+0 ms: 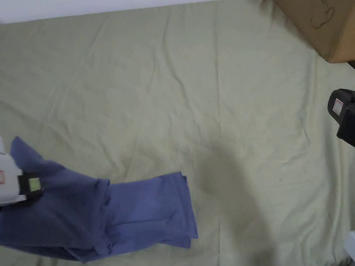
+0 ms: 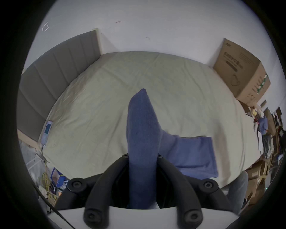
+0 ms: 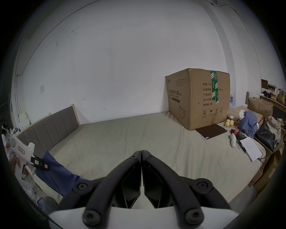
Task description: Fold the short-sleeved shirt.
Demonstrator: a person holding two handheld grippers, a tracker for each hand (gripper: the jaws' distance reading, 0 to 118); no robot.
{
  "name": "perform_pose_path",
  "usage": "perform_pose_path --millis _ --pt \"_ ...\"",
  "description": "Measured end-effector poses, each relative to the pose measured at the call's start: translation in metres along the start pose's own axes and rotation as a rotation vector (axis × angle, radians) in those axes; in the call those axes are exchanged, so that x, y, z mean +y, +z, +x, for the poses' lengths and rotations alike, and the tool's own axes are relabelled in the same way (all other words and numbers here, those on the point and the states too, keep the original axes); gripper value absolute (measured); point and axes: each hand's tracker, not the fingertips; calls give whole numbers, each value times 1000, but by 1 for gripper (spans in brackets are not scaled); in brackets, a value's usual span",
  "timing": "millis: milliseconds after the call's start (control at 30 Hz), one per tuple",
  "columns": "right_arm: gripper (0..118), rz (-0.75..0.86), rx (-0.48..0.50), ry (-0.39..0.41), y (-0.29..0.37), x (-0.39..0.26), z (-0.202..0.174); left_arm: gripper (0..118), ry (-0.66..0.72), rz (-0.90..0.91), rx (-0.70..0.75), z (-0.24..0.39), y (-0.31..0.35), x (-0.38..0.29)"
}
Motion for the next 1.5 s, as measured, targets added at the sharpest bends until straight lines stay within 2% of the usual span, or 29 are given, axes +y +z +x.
perform_pose_path --millis 133,333,400,467,500,600,667,767,800,833,867,900,933,1100,1200,1300,1367,1433,1500 --pt "0 10 0 0 5 0 0 15 -114 -9 -40 61 -9 -11" --pt "0 13 -34 -21 15 -3 12 16 -118 -91 -173 152 -56 -25" --pt "0 11 -53 -20 19 -4 16 28 -194 -123 -191 181 -83 -35" --pt "0 12 -90 -30 22 -4 19 54 -264 -159 -199 203 -106 -47" --pt "0 20 -87 -39 23 -5 22 62 -288 -189 -227 210 -115 -51" --pt "0 20 -93 -49 24 -5 25 69 -222 -225 -304 214 -119 -56" --pt "0 15 -96 -39 24 -5 25 69 -117 -189 -351 200 -109 -47" --pt "0 9 -84 -27 24 -5 24 65 -31 -47 -405 174 -83 -33" --pt "0 8 -83 -20 23 -5 22 56 -33 26 -383 165 -73 -29" --pt "0 9 -82 -15 23 -5 20 41 -35 93 -349 158 -65 -27" --pt "0 11 -78 -16 23 -5 19 19 -45 149 -309 154 -60 -27" --pt "0 11 -72 -19 22 -4 18 5 -60 181 -265 152 -59 -28" --pt "0 9 -67 -19 21 -4 16 2 -61 196 -236 154 -53 -33" --pt "0 3 -61 -12 16 -4 11 0 -45 78 -325 181 -81 -67" --pt "0 -3 -63 -15 17 -5 10 0 -182 -2 -301 210 -110 -99" --pt "0 -8 -74 -12 18 -5 10 0 -130 -166 -288 218 -142 -122" --pt "0 -7 -74 -14 19 -5 9 0 -144 -117 -300 219 -142 -131" --pt "0 -7 -69 -6 20 -4 7 0 -213 -111 -274 226 -133 -123" --pt "0 -9 -58 3 18 -3 2 0 -180 -129 -306 218 -126 -110"
